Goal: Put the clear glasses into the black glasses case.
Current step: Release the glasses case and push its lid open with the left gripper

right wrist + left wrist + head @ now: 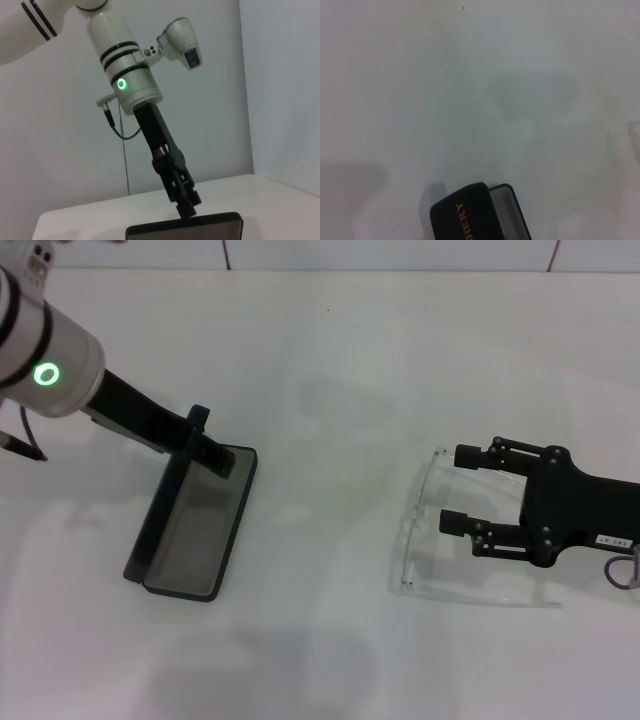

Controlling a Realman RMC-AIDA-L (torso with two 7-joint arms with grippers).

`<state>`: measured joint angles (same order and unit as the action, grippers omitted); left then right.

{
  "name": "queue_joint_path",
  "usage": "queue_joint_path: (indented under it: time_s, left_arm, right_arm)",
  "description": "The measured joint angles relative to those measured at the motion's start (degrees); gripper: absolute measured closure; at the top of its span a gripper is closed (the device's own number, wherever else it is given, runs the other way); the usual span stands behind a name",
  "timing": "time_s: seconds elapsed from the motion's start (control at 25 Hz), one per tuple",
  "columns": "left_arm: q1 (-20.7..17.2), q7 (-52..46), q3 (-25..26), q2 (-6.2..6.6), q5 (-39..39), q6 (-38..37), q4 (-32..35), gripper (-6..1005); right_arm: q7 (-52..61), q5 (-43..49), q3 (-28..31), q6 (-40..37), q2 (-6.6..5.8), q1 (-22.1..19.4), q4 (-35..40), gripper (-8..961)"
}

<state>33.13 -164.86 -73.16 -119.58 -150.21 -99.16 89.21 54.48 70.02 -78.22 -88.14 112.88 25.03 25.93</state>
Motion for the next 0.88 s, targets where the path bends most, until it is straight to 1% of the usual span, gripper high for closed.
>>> queue_joint_path:
  time_s: [0.2, 0.36, 0.56, 0.88]
  left_arm:
    - [1.2, -0.1, 0.1, 0.07, -1.7, 3.2, -4.8, 203]
    - [1.4, 0.0, 0.0, 0.11, -3.0, 4.7, -7.5, 215]
    - [1.5, 0.1, 0.2, 0.14, -3.2, 5.7, -8.5, 229]
    - [2.0, 0.4, 0.1, 0.17, -3.3, 6.4, -10.0, 253]
  right_arm:
    - [-0.1, 0.0, 0.0, 0.7, 0.3, 0.3, 0.0, 202]
    - [-0.1, 0.0, 0.0, 1.2, 0.32, 1.0, 0.0, 202]
    - [-0.1, 0.1, 0.0, 2.2, 0.34, 1.7, 0.0, 202]
    - [-0.6, 0.1, 0.0, 4.3, 0.72, 2.5, 0.0, 202]
